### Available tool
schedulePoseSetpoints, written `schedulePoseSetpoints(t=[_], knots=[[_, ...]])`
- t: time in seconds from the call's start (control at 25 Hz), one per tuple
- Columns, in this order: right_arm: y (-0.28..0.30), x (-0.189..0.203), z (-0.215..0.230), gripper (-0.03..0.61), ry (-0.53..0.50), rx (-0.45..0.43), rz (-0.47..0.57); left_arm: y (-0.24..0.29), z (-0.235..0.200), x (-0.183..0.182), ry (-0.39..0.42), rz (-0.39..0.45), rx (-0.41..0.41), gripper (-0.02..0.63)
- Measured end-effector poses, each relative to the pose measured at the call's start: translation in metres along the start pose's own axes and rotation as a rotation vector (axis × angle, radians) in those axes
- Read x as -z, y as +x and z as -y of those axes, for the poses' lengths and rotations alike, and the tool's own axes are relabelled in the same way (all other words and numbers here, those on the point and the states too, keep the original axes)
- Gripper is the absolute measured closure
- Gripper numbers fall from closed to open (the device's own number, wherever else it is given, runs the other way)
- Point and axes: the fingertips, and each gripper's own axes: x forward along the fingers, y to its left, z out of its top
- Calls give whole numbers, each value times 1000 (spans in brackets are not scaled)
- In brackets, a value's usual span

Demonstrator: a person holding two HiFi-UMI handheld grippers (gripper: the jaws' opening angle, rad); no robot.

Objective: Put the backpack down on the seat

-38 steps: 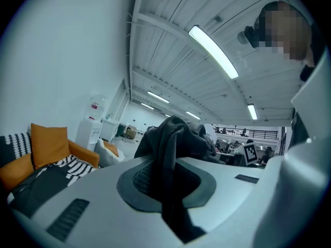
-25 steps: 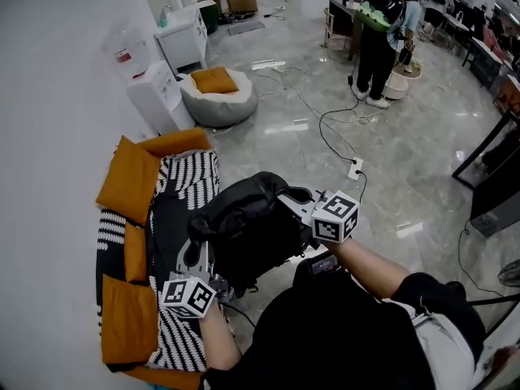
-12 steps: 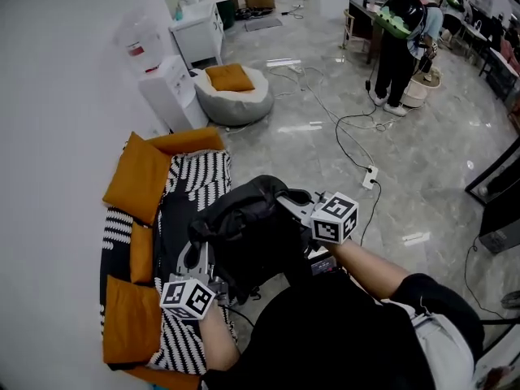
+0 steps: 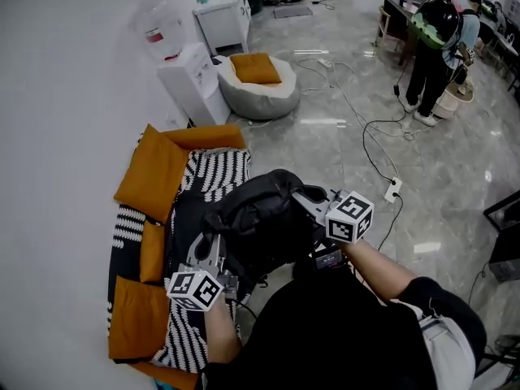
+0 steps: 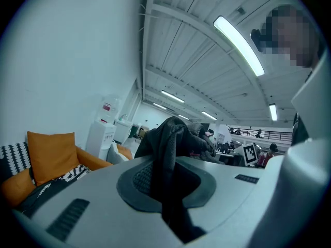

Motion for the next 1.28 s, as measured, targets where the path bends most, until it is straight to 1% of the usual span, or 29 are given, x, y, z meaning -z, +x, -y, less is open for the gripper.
schedulePoseSetpoints(t=[0.32,0.6,0.8,1.04,1.28], knots=[[58,-39,69,531,-10,-28,-6,79,-31,-30,-2,-23,-23,572],[107,-62,121,531,-24,-57,-17,134,-58,-45,-23,2,-47,572],[146,-70,143,531,-35,-90,-36,157,-82,-54,-38,21,-83,572],[183,-75,155,531,-26,-141,-54,170,-107,-67,-37,49,-127,572],[250,-76,161,532,-19,-204,-95,179,-157,-86,-52,86,-186,572]])
